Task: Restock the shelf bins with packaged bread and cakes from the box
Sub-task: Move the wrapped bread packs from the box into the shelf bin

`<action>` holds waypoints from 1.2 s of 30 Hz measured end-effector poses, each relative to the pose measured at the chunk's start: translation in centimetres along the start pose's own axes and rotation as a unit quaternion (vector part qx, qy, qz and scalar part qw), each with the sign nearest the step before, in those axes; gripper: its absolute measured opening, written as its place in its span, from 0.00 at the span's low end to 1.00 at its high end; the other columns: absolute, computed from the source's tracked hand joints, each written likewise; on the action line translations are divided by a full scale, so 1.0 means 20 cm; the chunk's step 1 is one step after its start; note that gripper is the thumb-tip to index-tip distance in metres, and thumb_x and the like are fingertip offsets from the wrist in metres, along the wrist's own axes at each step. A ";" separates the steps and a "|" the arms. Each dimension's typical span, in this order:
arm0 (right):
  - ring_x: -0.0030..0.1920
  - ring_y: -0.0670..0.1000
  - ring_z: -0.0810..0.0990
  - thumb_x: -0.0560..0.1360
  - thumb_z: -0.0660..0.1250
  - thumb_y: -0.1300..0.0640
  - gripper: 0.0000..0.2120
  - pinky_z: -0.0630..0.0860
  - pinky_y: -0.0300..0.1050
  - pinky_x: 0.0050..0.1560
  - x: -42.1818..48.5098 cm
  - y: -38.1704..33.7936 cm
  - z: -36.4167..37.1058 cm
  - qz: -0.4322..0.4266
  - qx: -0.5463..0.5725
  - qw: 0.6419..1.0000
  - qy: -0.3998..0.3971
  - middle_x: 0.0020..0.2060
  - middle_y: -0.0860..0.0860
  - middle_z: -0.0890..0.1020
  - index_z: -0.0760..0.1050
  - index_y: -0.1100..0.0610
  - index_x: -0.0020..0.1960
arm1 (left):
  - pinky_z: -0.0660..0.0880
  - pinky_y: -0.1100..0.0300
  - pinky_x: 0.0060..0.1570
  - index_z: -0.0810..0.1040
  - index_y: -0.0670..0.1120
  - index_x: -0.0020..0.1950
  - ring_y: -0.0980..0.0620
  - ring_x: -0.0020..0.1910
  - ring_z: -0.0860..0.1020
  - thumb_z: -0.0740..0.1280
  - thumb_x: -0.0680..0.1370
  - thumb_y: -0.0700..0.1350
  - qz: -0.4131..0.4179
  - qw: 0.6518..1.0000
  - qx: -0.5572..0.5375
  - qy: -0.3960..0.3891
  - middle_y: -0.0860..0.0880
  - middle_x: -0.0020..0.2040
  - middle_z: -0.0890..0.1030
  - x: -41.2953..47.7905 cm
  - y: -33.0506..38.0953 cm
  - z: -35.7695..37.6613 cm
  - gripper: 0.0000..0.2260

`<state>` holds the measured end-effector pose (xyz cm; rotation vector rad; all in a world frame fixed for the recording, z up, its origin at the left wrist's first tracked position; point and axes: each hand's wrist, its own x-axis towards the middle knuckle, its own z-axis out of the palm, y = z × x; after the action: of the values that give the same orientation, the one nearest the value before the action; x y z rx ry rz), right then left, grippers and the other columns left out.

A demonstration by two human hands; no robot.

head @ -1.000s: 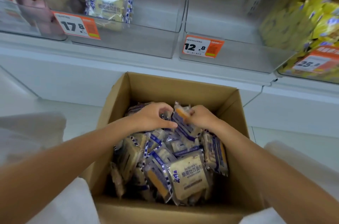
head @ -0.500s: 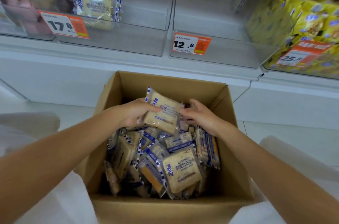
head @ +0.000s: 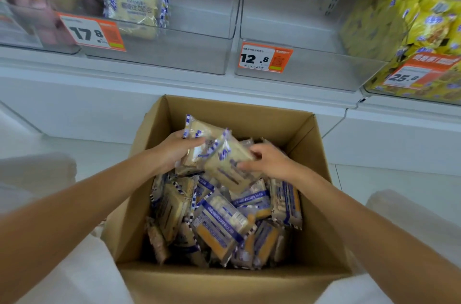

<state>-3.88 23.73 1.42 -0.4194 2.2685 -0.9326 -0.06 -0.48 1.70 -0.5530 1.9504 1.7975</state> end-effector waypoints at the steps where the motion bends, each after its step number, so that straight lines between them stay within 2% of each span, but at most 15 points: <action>1: 0.42 0.53 0.82 0.71 0.75 0.47 0.14 0.75 0.48 0.41 0.03 -0.04 -0.02 -0.015 -0.004 1.000 0.020 0.43 0.56 0.82 0.80 0.58 0.45 | 0.76 0.53 0.57 0.78 0.47 0.61 0.43 0.59 0.80 0.67 0.76 0.61 -0.001 1.000 0.011 -0.019 0.39 0.58 0.82 -0.01 0.01 0.00 0.21; 3: 0.54 0.55 0.77 0.70 0.75 0.47 0.16 0.73 0.48 0.54 0.08 -0.12 -0.02 -0.044 -0.041 0.997 0.050 0.54 0.55 0.76 0.79 0.58 0.48 | 0.72 0.45 0.63 0.77 0.51 0.64 0.45 0.59 0.80 0.67 0.67 0.73 0.010 0.996 0.064 -0.057 0.43 0.60 0.81 -0.02 0.02 -0.01 0.34; 5: 0.64 0.47 0.68 0.70 0.76 0.47 0.21 0.66 0.47 0.67 0.11 -0.20 -0.01 -0.077 -0.056 0.993 0.074 0.63 0.48 0.69 0.75 0.53 0.59 | 0.76 0.50 0.60 0.78 0.52 0.61 0.52 0.55 0.82 0.71 0.71 0.65 0.049 0.991 0.104 -0.063 0.50 0.55 0.84 -0.05 0.04 -0.02 0.25; 7: 0.68 0.43 0.62 0.70 0.76 0.47 0.38 0.62 0.46 0.72 0.13 -0.29 -0.02 -0.091 -0.041 0.993 0.056 0.70 0.44 0.64 0.61 0.48 0.74 | 0.77 0.53 0.59 0.79 0.50 0.61 0.53 0.52 0.83 0.71 0.75 0.56 0.078 0.991 0.094 -0.054 0.51 0.53 0.85 -0.07 0.07 -0.06 0.17; 8: 0.67 0.42 0.63 0.70 0.76 0.46 0.43 0.63 0.46 0.71 0.14 -0.33 -0.03 -0.084 -0.031 0.995 0.038 0.71 0.43 0.64 0.56 0.45 0.77 | 0.78 0.54 0.58 0.79 0.49 0.61 0.53 0.52 0.83 0.70 0.76 0.55 0.088 0.991 0.089 -0.053 0.50 0.53 0.85 -0.09 0.09 -0.09 0.16; 9: 0.65 0.42 0.68 0.70 0.76 0.45 0.42 0.66 0.46 0.69 0.15 -0.38 -0.04 -0.083 -0.030 0.996 0.022 0.69 0.43 0.68 0.57 0.45 0.77 | 0.78 0.56 0.57 0.79 0.49 0.61 0.53 0.52 0.83 0.69 0.77 0.54 0.100 0.990 0.090 -0.050 0.50 0.53 0.85 -0.11 0.12 -0.13 0.15; 12: 0.50 0.44 0.80 0.69 0.77 0.46 0.22 0.77 0.48 0.56 0.21 -0.57 -0.11 -0.139 -0.068 0.987 0.041 0.51 0.45 0.82 0.77 0.49 0.60 | 0.79 0.59 0.51 0.80 0.47 0.58 0.54 0.49 0.84 0.70 0.77 0.51 0.160 0.982 0.100 -0.010 0.49 0.50 0.85 -0.14 0.25 -0.26 0.13; 15: 0.41 0.44 0.77 0.70 0.76 0.48 0.17 0.71 0.40 0.41 0.26 -0.87 -0.24 -0.196 -0.138 0.965 0.104 0.43 0.46 0.79 0.76 0.52 0.53 | 0.74 0.68 0.41 0.78 0.52 0.53 0.60 0.41 0.80 0.68 0.78 0.50 0.249 0.960 0.073 0.108 0.54 0.45 0.82 -0.16 0.46 -0.49 0.06; 19: 0.40 0.44 0.75 0.71 0.75 0.48 0.15 0.68 0.41 0.38 0.34 -1.26 -0.44 -0.258 -0.173 0.928 0.206 0.42 0.45 0.77 0.74 0.52 0.52 | 0.78 0.57 0.47 0.77 0.47 0.53 0.53 0.46 0.79 0.64 0.80 0.52 0.347 0.871 0.056 0.344 0.49 0.48 0.81 -0.15 0.67 -0.86 0.10; 21: 0.39 0.47 0.73 0.71 0.74 0.46 0.17 0.66 0.44 0.37 0.44 -1.41 -0.49 -0.270 -0.188 0.912 0.243 0.41 0.48 0.76 0.75 0.56 0.52 | 0.79 0.59 0.45 0.76 0.47 0.56 0.54 0.45 0.78 0.64 0.80 0.51 0.338 0.832 0.110 0.426 0.50 0.50 0.79 -0.10 0.71 -1.02 0.10; 24: 0.35 0.48 0.71 0.72 0.73 0.45 0.19 0.66 0.46 0.35 0.61 -1.60 -0.50 -0.282 -0.187 0.908 0.249 0.35 0.49 0.74 0.76 0.61 0.49 | 0.79 0.45 0.48 0.73 0.53 0.59 0.49 0.53 0.77 0.65 0.77 0.59 0.311 0.788 0.186 0.497 0.49 0.57 0.76 0.02 0.71 -1.17 0.15; 29: 0.46 0.56 0.77 0.72 0.73 0.45 0.17 0.71 0.48 0.41 1.03 -1.71 -0.43 -0.236 -0.321 0.888 0.230 0.47 0.55 0.79 0.75 0.58 0.48 | 0.76 0.46 0.54 0.72 0.47 0.64 0.46 0.56 0.74 0.69 0.77 0.45 0.344 0.758 0.242 0.499 0.45 0.61 0.73 0.16 0.67 -1.23 0.17; 30: 0.52 0.56 0.78 0.72 0.72 0.43 0.20 0.72 0.47 0.45 1.11 -1.69 -0.40 -0.204 -0.368 0.881 0.217 0.54 0.57 0.79 0.75 0.56 0.53 | 0.75 0.47 0.54 0.71 0.47 0.64 0.47 0.56 0.74 0.68 0.76 0.43 0.358 0.746 0.258 0.499 0.46 0.60 0.74 0.18 0.65 -1.24 0.18; 33: 0.72 0.59 0.63 0.70 0.71 0.39 0.42 0.64 0.55 0.67 1.27 -1.61 -0.33 -0.126 -0.449 0.869 0.167 0.73 0.58 0.64 0.58 0.55 0.76 | 0.75 0.50 0.49 0.71 0.47 0.64 0.48 0.52 0.74 0.67 0.76 0.43 0.386 0.721 0.276 0.505 0.47 0.57 0.76 0.23 0.62 -1.27 0.17; 36: 0.74 0.57 0.57 0.70 0.70 0.38 0.47 0.58 0.57 0.71 1.32 -1.59 -0.32 -0.143 -0.463 0.857 0.176 0.75 0.55 0.61 0.50 0.55 0.78 | 0.76 0.50 0.44 0.71 0.49 0.64 0.48 0.49 0.75 0.67 0.76 0.45 0.393 0.720 0.269 0.505 0.49 0.56 0.77 0.25 0.61 -1.28 0.17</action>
<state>-26.24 -8.34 16.07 -1.0902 2.9504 0.0687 -12.08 -25.02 10.80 -0.5908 3.7585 1.1306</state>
